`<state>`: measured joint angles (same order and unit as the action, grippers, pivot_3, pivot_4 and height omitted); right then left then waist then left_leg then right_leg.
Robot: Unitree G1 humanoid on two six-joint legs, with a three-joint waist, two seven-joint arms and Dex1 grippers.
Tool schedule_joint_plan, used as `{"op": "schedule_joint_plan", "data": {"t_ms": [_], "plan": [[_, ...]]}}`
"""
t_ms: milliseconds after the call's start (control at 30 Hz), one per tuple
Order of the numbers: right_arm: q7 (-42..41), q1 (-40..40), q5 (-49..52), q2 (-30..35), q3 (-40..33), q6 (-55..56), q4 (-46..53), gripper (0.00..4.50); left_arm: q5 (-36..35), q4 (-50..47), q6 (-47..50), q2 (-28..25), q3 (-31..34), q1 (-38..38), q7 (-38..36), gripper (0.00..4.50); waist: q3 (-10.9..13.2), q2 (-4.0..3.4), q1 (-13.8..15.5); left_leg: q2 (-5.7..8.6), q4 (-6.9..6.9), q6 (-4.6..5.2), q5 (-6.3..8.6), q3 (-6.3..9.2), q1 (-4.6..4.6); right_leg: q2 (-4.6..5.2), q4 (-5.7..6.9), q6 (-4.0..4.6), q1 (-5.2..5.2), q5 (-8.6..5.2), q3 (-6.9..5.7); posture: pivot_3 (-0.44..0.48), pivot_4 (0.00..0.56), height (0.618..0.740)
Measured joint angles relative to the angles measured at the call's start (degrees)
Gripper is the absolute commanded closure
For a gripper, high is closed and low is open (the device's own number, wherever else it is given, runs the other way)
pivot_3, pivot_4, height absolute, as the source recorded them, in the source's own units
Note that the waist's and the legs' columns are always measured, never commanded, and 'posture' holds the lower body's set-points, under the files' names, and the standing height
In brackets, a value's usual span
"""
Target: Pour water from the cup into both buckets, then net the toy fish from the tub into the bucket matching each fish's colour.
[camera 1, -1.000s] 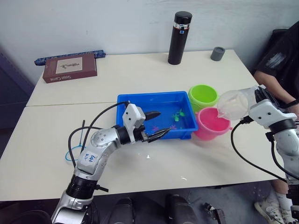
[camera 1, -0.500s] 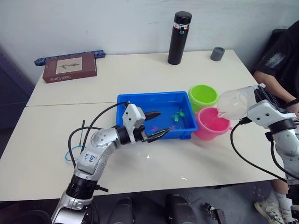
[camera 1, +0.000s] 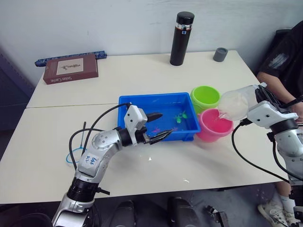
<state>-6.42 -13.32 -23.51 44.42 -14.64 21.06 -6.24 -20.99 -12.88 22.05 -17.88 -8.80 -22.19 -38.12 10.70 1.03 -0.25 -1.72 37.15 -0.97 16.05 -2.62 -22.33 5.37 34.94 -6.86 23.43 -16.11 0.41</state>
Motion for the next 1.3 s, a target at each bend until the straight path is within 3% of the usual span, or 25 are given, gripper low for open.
{"op": "schedule_joint_plan", "data": {"t_ms": [367,700,1033,1300], "plan": [[-0.11,-0.90,0.72,0.00,0.55,-0.68,-0.02,4.44,0.04,0.00,-0.14,0.01,0.00,0.00,0.06,0.68,0.00,0.00,-0.01,0.00,0.02,0.00,0.00,-0.01,0.01,0.00,0.03,0.00,0.00,0.00,0.01,0.000,0.150,0.740],[-4.71,-2.53,13.79,-4.09,-1.65,-14.64,-0.90,4.44,0.07,0.00,-0.27,0.09,0.02,0.02,0.56,0.68,0.00,0.00,0.06,0.00,0.03,0.01,0.00,-0.01,0.01,0.01,0.05,-0.01,-0.02,0.00,0.01,0.000,0.150,0.740],[-7.60,-2.72,20.32,-5.29,-1.96,-19.72,-0.17,4.44,0.07,0.01,-0.43,0.12,0.02,0.02,0.57,0.68,0.00,0.00,0.02,-0.01,0.04,0.02,-0.01,-0.02,0.03,0.01,0.08,-0.01,-0.02,0.01,0.01,0.000,0.150,0.740],[-8.07,-11.58,27.61,-6.54,-4.93,-27.40,-2.25,4.44,0.08,0.00,-0.92,0.09,0.07,0.10,0.73,0.68,0.00,0.00,-0.03,0.00,0.06,0.03,-0.02,-0.07,0.04,0.02,0.10,-0.03,-0.01,0.02,0.05,0.000,0.150,0.740]]}}
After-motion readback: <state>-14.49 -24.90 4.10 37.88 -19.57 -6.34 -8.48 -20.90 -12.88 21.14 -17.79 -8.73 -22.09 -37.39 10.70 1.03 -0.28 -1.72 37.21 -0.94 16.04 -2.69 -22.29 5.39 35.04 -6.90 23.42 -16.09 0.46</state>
